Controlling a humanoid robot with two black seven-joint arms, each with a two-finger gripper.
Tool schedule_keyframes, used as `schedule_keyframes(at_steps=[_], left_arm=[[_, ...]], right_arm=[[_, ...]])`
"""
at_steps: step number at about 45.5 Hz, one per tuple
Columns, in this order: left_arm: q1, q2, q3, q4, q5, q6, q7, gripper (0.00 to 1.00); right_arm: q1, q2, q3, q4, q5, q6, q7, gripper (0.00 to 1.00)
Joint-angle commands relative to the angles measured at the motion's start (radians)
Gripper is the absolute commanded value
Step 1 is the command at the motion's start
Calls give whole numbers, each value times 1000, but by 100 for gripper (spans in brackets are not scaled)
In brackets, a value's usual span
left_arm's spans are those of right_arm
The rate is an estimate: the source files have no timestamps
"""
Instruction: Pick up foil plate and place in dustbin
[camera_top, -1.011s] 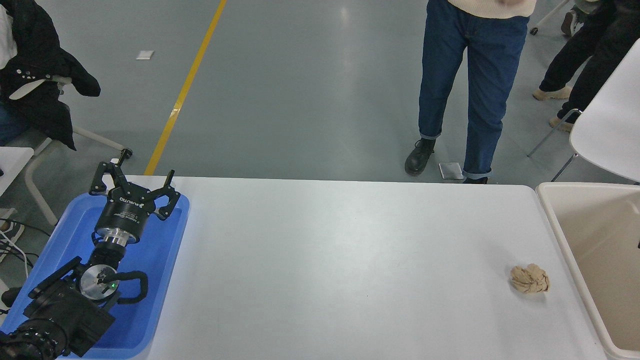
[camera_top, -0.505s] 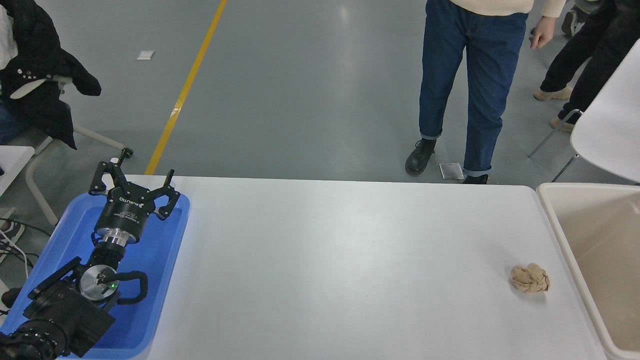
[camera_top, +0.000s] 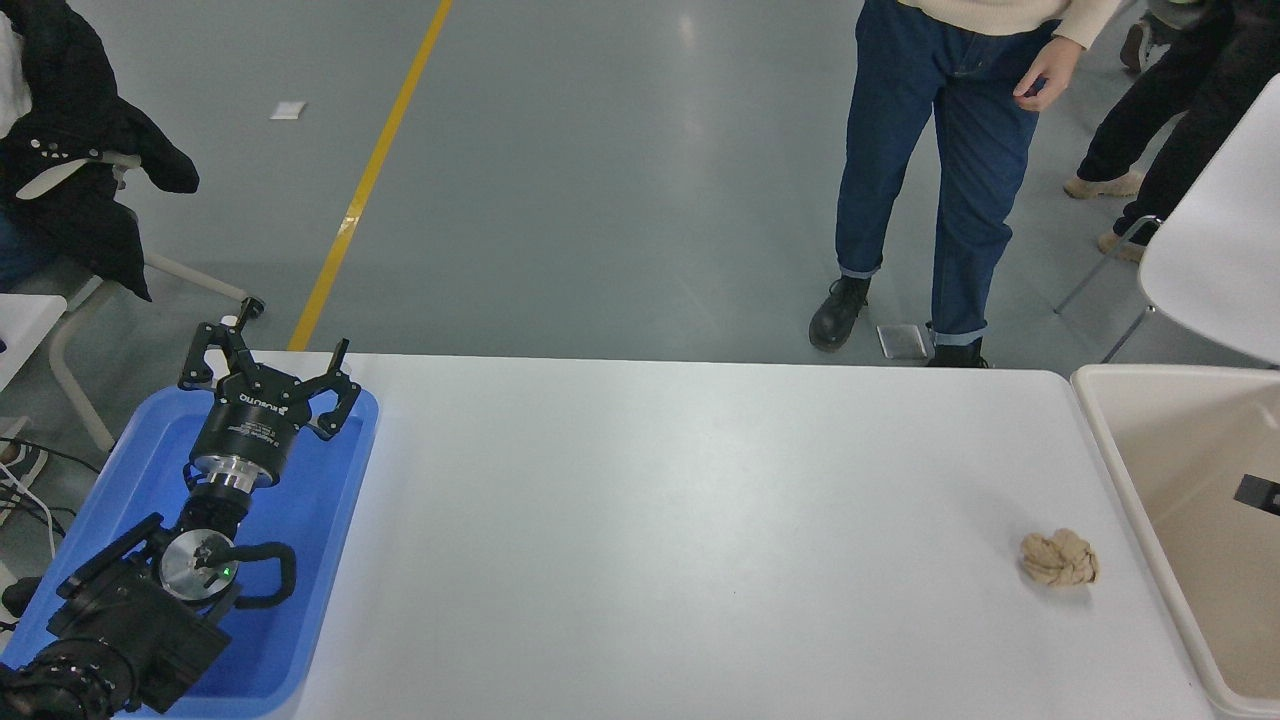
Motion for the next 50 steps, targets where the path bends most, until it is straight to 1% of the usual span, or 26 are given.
schedule_keyframes(at_steps=[1,8,12,16,21,31,40,46,50], left_arm=[[0,0,0,0,1,0,0,100],[0,0,0,0,1,0,0,100],[0,0,0,0,1,0,0,100],[0,0,0,0,1,0,0,100],[0,0,0,0,1,0,0,100],[0,0,0,0,1,0,0,100],[0,0,0,0,1,0,0,100],[0,0,0,0,1,0,0,100],[0,0,0,0,1,0,0,100]], right_arm=[[304,88,-191,140,11,332,0,100],[421,199,-253,144,13,575,0,100],[483,216,-242,157,33,708,0,100],[568,234,-215,164,88,822,0,100],[680,252,-208,167,106,822,0,100],[841,393,-219,215,91,822,0,100],[878,502,-230,223,92,822,0,100],[924,536,-233,224,112,822,1,100],[942,555,-233,224,151,822,0,100]])
